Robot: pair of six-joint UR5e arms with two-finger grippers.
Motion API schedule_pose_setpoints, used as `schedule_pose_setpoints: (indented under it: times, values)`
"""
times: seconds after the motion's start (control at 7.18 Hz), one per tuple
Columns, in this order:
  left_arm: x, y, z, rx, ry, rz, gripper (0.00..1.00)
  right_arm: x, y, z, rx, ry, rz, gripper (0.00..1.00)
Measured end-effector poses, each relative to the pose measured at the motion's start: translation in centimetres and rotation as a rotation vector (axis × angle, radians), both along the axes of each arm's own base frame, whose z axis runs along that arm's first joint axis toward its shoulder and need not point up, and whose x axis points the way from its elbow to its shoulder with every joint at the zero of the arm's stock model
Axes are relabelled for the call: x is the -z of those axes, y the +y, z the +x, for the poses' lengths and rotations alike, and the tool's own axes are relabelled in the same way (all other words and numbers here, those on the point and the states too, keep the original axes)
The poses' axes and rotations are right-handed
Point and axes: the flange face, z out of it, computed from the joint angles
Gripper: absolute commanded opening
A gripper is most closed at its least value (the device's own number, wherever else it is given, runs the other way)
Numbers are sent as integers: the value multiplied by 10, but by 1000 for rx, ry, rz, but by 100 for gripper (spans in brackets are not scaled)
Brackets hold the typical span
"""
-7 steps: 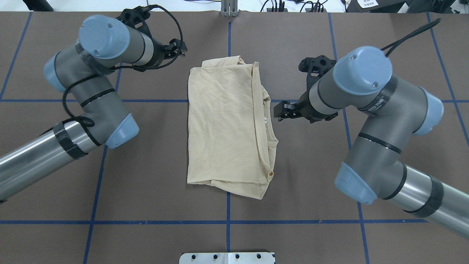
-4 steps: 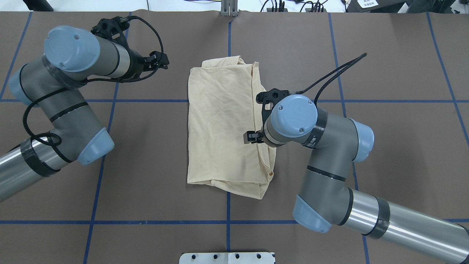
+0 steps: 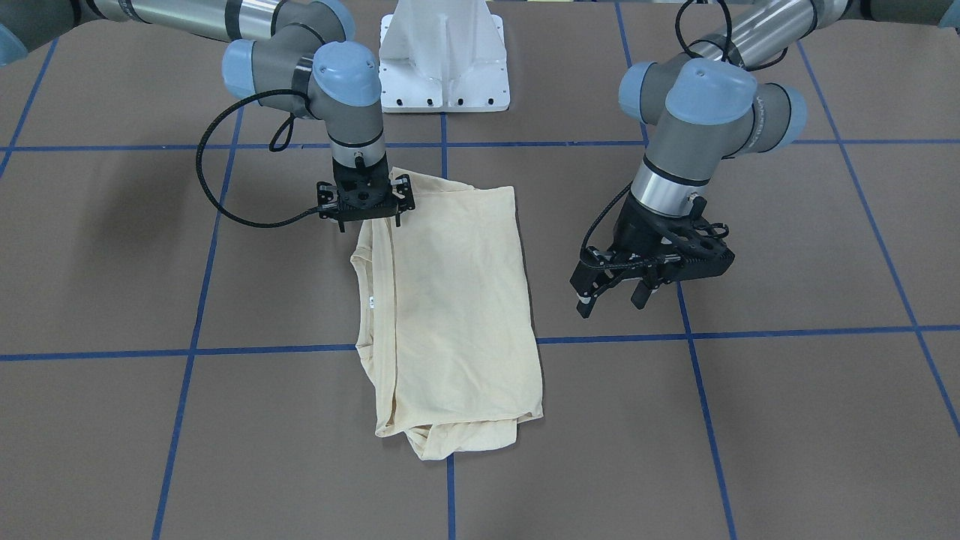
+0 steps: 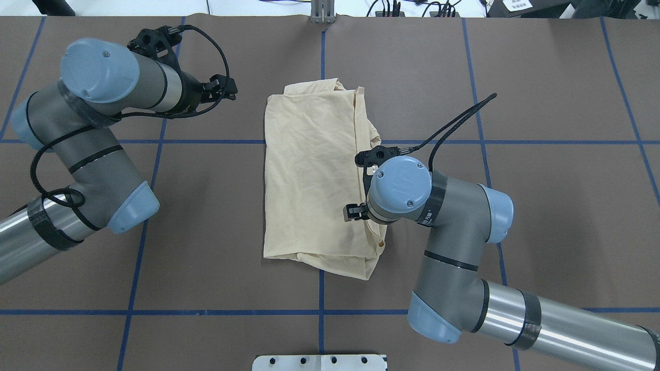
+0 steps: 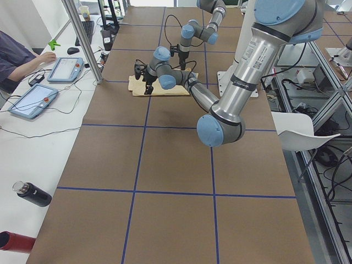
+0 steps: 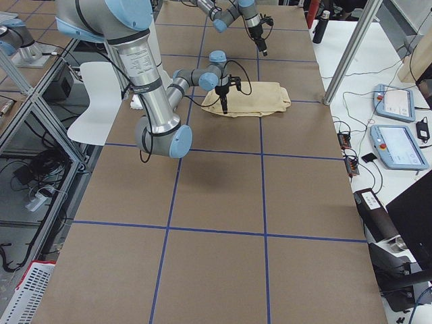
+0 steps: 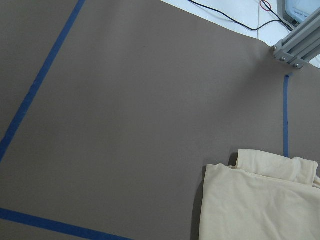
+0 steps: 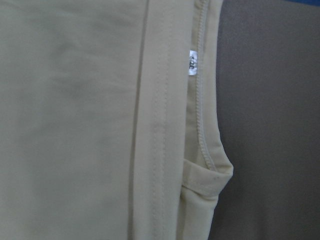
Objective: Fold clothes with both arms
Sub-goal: 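Press and tuck the side edge with the right gripper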
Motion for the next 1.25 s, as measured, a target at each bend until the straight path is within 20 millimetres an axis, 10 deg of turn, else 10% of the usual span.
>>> schedule_pose_setpoints:
  times: [1.25]
  values:
    - [3, 1, 4, -1, 10, 0, 100, -25, 5, 4, 44, 56, -20, 100]
